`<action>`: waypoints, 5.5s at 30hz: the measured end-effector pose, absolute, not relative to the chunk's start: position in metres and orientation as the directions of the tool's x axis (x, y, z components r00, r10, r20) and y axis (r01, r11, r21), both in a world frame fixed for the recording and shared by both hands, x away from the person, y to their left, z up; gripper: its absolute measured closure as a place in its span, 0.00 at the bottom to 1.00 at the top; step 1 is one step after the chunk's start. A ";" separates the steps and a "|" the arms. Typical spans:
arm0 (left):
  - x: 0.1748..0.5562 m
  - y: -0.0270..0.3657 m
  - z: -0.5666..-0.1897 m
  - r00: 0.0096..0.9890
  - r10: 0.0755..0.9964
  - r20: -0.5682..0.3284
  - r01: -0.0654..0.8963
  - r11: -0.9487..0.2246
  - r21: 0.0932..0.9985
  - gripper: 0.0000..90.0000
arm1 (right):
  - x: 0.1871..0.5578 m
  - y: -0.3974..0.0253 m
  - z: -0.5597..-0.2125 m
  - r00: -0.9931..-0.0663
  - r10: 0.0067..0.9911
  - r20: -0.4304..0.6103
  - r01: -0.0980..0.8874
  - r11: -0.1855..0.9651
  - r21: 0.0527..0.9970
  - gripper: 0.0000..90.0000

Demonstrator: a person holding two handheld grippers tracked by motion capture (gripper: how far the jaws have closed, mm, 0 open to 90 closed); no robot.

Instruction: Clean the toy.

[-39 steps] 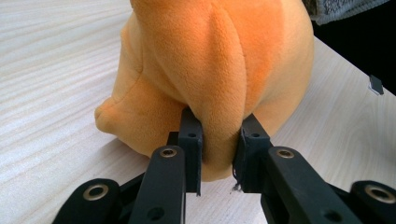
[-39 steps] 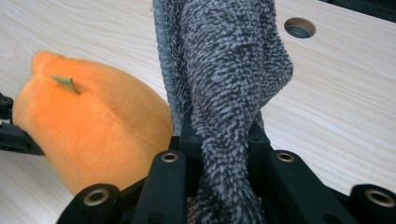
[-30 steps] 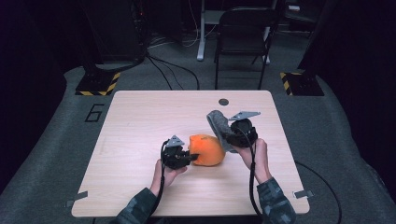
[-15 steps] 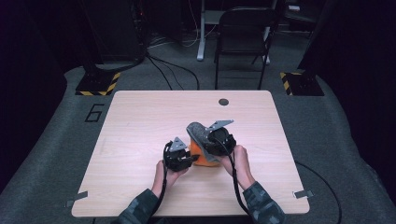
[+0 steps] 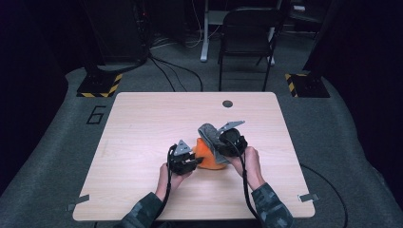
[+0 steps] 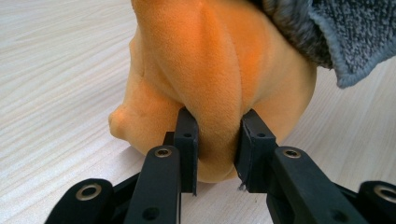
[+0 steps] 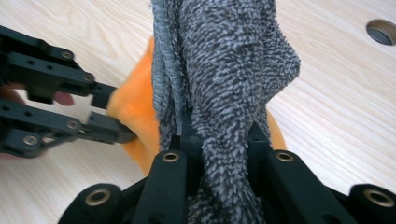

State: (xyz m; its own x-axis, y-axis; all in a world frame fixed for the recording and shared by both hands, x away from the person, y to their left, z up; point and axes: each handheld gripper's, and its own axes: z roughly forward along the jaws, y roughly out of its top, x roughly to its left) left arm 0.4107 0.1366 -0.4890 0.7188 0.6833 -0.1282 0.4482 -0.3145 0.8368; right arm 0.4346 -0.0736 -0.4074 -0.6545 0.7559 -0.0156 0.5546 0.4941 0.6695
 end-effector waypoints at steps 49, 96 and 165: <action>0.411 0.138 -0.491 0.735 0.661 -0.151 0.444 -0.299 0.845 0.81 | 0.428 -0.063 -0.402 -0.684 0.730 -0.024 0.541 0.528 0.654 0.85; 0.413 0.140 -0.492 0.731 0.664 -0.156 0.446 -0.293 0.846 0.80 | 0.439 -0.116 -0.390 -0.607 0.794 0.027 0.585 0.423 0.692 0.84; 0.413 0.147 -0.479 0.725 0.669 -0.162 0.416 -0.237 0.878 0.86 | 0.439 -0.141 -0.372 -0.525 0.851 -0.013 0.544 0.347 0.764 0.85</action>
